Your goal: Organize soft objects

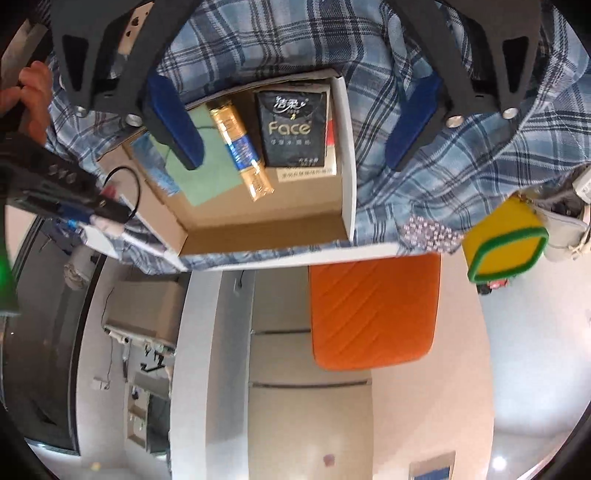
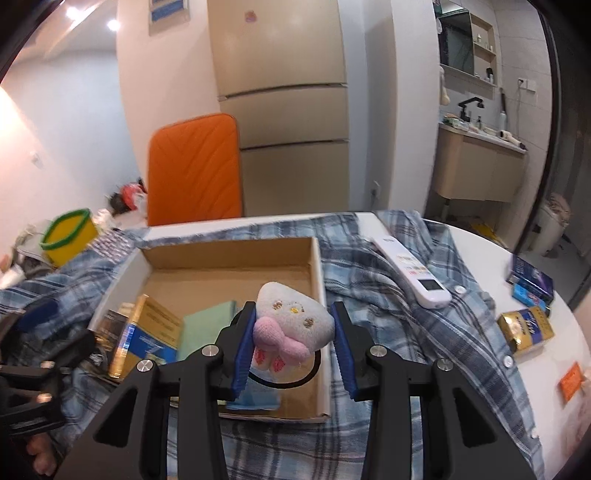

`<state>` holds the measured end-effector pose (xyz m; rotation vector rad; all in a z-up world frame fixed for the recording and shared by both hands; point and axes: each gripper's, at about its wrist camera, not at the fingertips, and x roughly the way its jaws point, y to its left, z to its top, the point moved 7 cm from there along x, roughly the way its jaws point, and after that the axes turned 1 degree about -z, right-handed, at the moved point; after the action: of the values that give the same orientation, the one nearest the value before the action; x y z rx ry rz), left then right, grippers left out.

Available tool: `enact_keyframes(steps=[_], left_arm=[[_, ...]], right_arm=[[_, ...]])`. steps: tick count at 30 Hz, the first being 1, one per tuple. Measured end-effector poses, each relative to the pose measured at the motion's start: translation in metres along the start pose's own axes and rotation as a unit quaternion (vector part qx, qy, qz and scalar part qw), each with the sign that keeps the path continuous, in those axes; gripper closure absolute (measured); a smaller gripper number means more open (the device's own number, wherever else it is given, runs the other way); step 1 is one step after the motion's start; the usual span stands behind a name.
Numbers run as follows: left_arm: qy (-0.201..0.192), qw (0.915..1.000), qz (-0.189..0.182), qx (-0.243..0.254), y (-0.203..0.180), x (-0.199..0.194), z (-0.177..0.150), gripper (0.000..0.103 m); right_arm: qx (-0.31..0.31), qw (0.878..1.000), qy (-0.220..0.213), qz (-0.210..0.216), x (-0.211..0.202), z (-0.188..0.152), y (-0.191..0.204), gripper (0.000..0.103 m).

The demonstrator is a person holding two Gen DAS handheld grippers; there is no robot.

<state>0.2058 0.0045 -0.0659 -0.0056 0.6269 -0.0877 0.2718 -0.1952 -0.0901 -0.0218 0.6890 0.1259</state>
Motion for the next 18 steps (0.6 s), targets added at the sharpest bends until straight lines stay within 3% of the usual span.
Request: enact_keyframes(steps=[6,9,10,12,18], left_arm=[[-0.046,0.9989,0.005,-0.003,0.0,-0.015,0.01,0.001],[-0.054,0.9983,-0.012,-0.019,0.002,-0.019,0.013,0.001],[-0.057,0.9979,-0.018,-0.024,0.002,-0.021,0.013,0.001],[-0.069,0.997,-0.017,-0.031,0.004,-0.025,0.016,0.001],[-0.095,0.9952,-0.001,-0.026,0.005,-0.041,0.023,0.001]], right_arm=[[0.006,1.0,0.019,-0.012,0.013,-0.006,-0.006,0.061],[0.007,0.999,0.031,0.004,0.018,-0.01,-0.004,0.054],[0.007,0.999,0.033,0.007,0.019,-0.01,-0.003,0.045],[0.005,1.0,0.026,0.017,0.016,-0.009,0.0,0.036],[0.023,0.999,-0.008,0.041,-0.002,0.001,0.001,0.035]])
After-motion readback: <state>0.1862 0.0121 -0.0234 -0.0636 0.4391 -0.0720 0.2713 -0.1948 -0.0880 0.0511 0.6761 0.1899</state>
